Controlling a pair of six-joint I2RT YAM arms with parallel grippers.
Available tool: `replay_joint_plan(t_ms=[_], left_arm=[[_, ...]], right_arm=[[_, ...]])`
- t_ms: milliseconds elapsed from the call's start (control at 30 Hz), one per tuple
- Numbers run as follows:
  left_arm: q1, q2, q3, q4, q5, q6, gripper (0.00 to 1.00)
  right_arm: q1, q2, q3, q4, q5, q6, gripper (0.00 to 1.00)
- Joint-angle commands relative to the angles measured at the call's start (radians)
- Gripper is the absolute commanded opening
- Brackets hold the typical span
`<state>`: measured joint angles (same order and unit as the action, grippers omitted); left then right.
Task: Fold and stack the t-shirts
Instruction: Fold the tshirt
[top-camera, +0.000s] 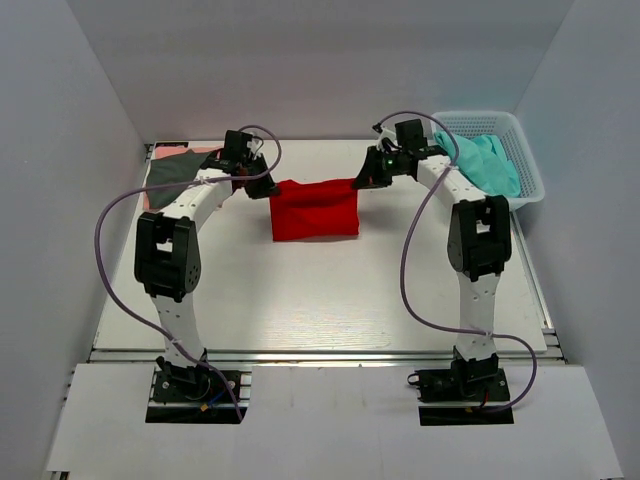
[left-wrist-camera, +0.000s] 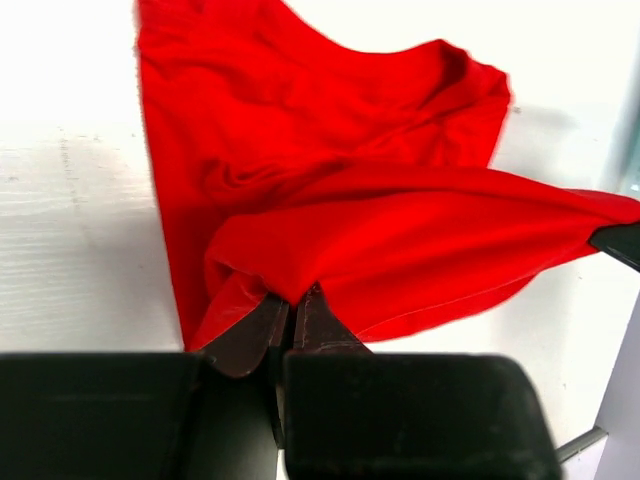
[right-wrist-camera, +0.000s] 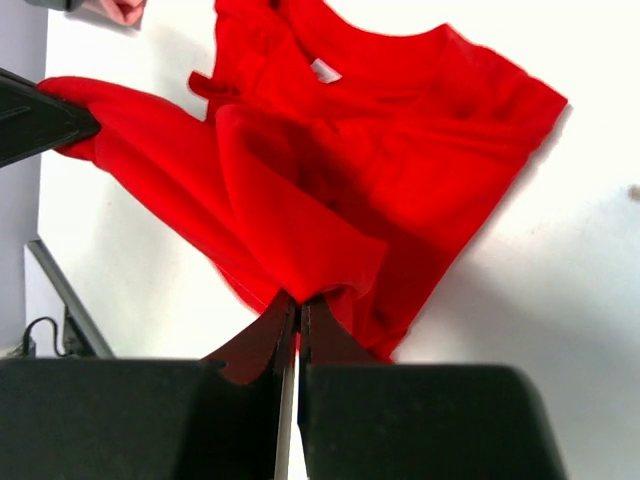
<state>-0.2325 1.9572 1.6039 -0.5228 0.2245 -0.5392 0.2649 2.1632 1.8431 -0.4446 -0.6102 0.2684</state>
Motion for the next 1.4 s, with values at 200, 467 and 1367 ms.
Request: replay_joint_plan(t_ms=[200, 467, 1367], left_arm=[[0.064, 0.139, 0.122, 0.082, -0.019, 0.008, 0.40], [0.108, 0.232, 0.278, 0.218, 0.105, 0.016, 1.00], [0.048, 0.452, 0.276, 0.279, 0.195, 0.018, 1.00]], right_arm=[[-0.013, 0.119, 0.069, 0.296, 0.001, 0.037, 0.05], [-0.012, 0.267, 0.354, 0.305, 0.072, 0.052, 0.90], [0.031, 0.314, 0.063, 0.650, 0.066, 0.383, 0.90]])
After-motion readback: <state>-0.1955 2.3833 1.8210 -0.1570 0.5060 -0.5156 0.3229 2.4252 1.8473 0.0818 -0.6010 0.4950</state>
